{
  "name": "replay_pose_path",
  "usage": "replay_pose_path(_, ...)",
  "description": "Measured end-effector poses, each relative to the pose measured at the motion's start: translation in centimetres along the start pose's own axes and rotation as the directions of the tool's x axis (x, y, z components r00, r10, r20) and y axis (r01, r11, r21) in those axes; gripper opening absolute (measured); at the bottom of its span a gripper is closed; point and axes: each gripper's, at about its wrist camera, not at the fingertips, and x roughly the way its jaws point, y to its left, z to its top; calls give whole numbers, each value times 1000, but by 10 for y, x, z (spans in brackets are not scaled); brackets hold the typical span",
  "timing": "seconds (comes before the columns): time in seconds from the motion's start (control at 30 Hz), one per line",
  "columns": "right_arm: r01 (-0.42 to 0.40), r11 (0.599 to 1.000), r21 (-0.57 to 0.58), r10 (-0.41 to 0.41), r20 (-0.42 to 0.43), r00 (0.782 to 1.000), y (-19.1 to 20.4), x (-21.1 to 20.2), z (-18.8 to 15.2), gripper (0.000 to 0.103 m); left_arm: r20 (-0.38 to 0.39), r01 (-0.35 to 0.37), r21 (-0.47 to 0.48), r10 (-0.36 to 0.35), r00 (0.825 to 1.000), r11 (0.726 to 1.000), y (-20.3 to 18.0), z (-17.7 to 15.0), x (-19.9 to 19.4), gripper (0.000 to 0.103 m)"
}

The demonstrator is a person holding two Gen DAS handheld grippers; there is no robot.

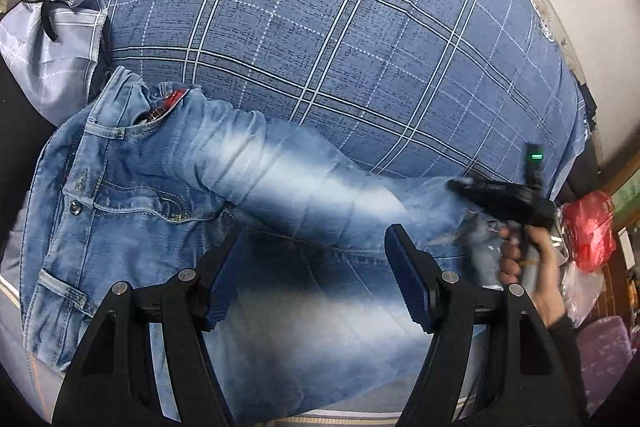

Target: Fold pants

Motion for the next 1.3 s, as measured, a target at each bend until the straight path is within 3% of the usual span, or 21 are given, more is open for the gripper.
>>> replay_pose_path(0.1,-76,991,-110,87,97,992,33,-58,-20,7,8,-1,5,1,1000,1000,1,1,-2,70)
replay_pose_path(0.17,-123,976,-181,146,118,982,49,-87,-37,7,11,-7,5,7,1000,1000,2,1,-2,70)
replay_pose_path(0.3,-213,923,-322,271,147,951,62,-146,-110,7,-4,22,-29,-22,1000,999,6,2,1,70)
replay_pose_path(0.4,-296,891,-344,346,93,934,53,-141,-155,7,-28,72,-26,-72,997,997,2,3,7,70)
replay_pose_path(0.53,-245,899,-362,259,-9,966,52,-111,-184,7,-107,94,-87,-103,989,992,-2,13,38,70)
replay_pose_path(0.63,-284,879,-383,294,-34,955,54,-113,-189,7,-226,71,-88,-89,970,994,-19,30,76,70)
replay_pose_path(0.7,-298,859,-417,313,-34,949,63,-119,-194,7,-305,36,-86,-60,950,996,-29,40,103,70)
replay_pose_path(0.8,-294,848,-442,311,-36,950,65,-120,-197,7,-386,-80,-112,31,922,991,-31,45,129,70)
replay_pose_path(0.87,-299,852,-429,316,-32,948,58,-122,-196,7,-390,-106,-128,48,919,986,-29,45,137,70)
replay_pose_path(0.9,-289,855,-430,309,-23,951,55,-124,-195,7,-396,-156,-131,92,914,979,-27,47,143,70)
replay_pose_path(0.93,-292,854,-430,314,-20,949,53,-124,-192,7,-398,-196,-131,130,908,972,-25,49,148,67)
replay_pose_path(0.97,-303,852,-427,327,-18,945,49,-129,-188,7,-390,-251,-143,178,903,957,-20,53,153,55)
replay_pose_path(1.0,-313,852,-420,338,-15,941,46,-133,-187,7,-380,-273,-162,195,904,948,-16,55,155,34)
replay_pose_path(1.07,-324,853,-410,350,-13,937,44,-133,-185,7,-356,-266,-262,164,920,928,-3,64,155,12)
replay_pose_path(1.13,-330,859,-391,351,-17,936,36,-125,-177,7,-310,-219,-369,103,945,903,6,72,143,7)
replay_pose_path(1.23,-339,896,-285,364,39,930,10,-118,-147,7,-170,-93,-415,23,985,905,-8,90,104,7)
replay_pose_path(1.27,-339,905,-255,371,89,924,3,-121,-137,7,-112,-38,-421,-11,994,906,-14,96,85,7)
replay_pose_path(1.3,-378,901,-211,413,155,898,-8,-130,-124,7,-65,8,-415,-39,997,910,-19,100,69,7)
